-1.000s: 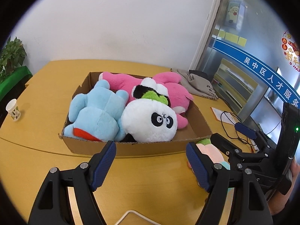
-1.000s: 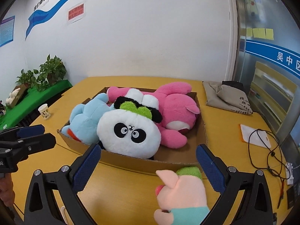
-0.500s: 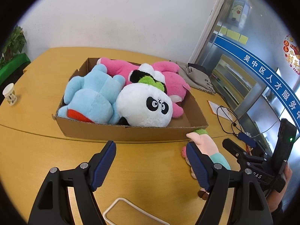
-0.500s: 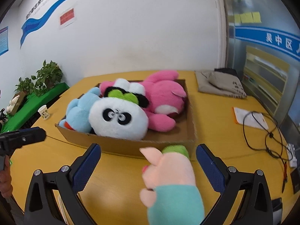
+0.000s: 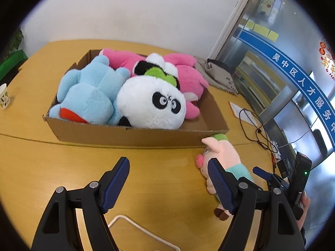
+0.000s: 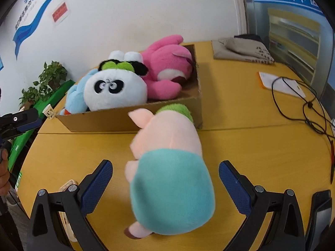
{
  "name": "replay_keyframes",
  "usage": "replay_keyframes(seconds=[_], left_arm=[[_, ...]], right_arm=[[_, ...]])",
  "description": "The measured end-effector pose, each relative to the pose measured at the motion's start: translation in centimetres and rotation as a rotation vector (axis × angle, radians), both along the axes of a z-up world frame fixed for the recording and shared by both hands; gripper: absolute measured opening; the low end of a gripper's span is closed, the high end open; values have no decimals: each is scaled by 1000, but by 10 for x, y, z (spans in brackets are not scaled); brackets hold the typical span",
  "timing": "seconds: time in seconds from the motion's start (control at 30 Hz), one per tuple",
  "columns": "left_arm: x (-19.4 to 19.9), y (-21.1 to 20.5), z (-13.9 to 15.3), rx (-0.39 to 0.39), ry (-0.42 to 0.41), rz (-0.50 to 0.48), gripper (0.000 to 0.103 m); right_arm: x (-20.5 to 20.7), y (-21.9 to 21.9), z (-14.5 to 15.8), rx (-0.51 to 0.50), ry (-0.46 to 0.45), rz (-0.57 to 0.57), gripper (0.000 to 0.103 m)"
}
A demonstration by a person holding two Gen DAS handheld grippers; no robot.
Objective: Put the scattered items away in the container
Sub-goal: 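Move both grippers to the pink-teal pig plush and close on it, then carry the pig plush with both grippers into the box beside the panda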
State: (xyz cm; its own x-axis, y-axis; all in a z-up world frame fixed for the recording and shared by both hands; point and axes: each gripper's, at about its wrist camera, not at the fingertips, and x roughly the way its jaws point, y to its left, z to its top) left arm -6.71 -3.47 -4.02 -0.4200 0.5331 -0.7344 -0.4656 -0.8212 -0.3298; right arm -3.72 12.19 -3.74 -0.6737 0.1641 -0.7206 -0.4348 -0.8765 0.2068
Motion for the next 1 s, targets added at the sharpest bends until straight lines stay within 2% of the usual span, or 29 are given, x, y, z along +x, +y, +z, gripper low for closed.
replay_keyframes(seconds=[0.17, 0.23, 0.43, 0.67, 0.83, 1.0], left_arm=[[-5, 4, -12, 3, -43, -4, 77], [-6, 8, -17, 4, -62, -26, 77], [-17, 33, -42, 56, -156, -113, 77], [-18, 84, -77, 65, -236, -254, 77], [-20, 92, -89, 63, -236, -246, 78], [-17, 97, -91, 29, -188, -267, 78]], right_arm=[[-2, 5, -23, -70, -48, 23, 96], [-3, 0, -28, -97, -41, 53, 92], [-2, -23, -26, -20, -52, 103, 82], [1, -57, -30, -23, -25, 182, 80], [-4, -70, -32, -39, -19, 231, 80], [-6, -81, -34, -19, -24, 285, 80]])
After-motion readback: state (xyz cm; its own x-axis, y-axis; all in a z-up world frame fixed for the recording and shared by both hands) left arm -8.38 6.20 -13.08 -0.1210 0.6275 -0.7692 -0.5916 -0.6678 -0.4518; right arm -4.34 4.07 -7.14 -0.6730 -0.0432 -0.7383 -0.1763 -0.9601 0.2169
